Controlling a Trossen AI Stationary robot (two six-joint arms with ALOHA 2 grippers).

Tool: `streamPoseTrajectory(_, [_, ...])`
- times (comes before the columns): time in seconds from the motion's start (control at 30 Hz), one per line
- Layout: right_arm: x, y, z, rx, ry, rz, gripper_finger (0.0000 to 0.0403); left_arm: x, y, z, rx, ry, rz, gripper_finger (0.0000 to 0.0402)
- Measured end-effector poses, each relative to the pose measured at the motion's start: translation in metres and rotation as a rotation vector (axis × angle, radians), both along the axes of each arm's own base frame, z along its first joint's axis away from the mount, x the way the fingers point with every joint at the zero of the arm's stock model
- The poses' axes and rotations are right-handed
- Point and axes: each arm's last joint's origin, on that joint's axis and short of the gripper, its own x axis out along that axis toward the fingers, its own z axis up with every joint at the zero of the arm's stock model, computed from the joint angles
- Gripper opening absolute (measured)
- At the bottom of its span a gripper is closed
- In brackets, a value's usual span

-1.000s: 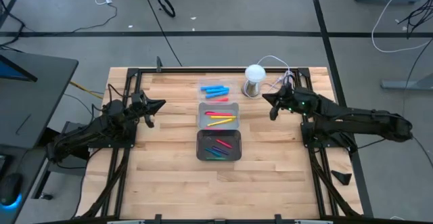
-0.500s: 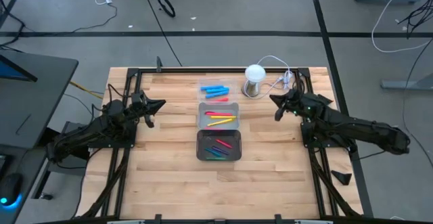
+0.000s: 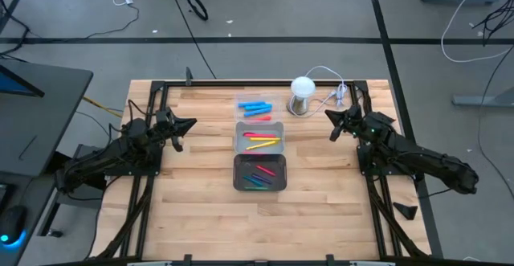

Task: Pick & Place Markers
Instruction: Return to Home Position

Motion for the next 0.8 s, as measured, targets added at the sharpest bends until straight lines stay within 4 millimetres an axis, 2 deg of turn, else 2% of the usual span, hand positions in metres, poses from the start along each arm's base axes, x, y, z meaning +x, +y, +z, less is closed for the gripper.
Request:
streamPoseTrajectory(0.4, [-0.007,0.004,0.013,-0.137,-0.080,0.009,0.0009,0.000,0.000,0.000,0.000,0.000,0.000,0.0014])
streamPoseTrajectory(0.8, [-0.009,0.005,0.016,-0.149,-0.110,0.009,0.0009,0.000,0.000,0.000,0.000,0.000,0.000,0.0014])
